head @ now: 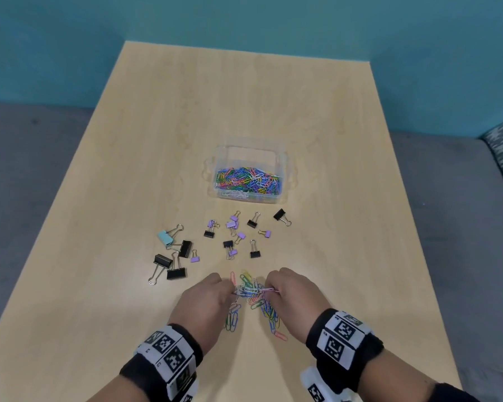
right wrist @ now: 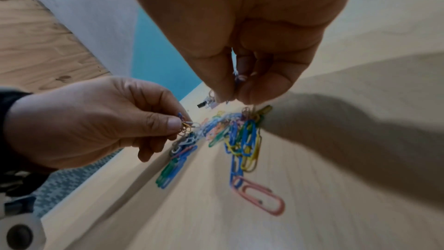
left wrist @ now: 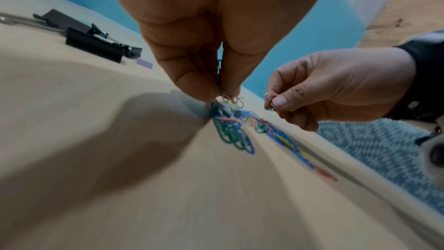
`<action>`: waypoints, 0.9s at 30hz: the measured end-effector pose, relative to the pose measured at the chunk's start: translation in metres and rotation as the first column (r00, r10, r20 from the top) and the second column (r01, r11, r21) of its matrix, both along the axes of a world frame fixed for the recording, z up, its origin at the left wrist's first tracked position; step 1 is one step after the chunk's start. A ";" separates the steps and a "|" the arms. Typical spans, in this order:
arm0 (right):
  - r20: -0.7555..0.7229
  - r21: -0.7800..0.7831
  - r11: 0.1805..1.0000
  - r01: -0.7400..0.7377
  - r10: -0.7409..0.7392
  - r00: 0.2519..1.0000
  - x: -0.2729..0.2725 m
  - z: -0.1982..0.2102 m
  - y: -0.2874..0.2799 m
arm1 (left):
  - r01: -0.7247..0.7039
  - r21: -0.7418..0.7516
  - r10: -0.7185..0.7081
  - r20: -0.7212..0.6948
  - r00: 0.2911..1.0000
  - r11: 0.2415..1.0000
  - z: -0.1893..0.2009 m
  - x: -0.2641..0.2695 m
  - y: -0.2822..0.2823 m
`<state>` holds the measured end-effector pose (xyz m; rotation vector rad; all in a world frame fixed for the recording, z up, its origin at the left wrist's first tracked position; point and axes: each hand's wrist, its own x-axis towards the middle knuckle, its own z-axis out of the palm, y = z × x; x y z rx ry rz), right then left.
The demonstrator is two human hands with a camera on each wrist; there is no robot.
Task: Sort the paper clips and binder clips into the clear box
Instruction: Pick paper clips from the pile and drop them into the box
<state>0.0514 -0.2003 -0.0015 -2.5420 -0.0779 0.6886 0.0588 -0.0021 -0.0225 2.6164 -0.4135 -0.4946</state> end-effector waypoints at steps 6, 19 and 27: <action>0.008 0.119 0.987 -0.109 0.109 0.994 0.008 0.025 -0.013 | -0.105 -0.274 0.085 -0.082 0.993 0.956 0.039 0.008 0.008; 0.412 0.037 0.999 0.006 -0.021 0.911 0.187 0.079 -0.019 | -0.247 -0.407 0.307 0.090 0.947 0.880 0.091 0.189 -0.029; 0.319 -0.187 0.982 0.015 0.046 0.947 0.155 0.057 -0.031 | -0.122 0.028 0.121 0.036 0.992 0.992 0.068 0.163 -0.015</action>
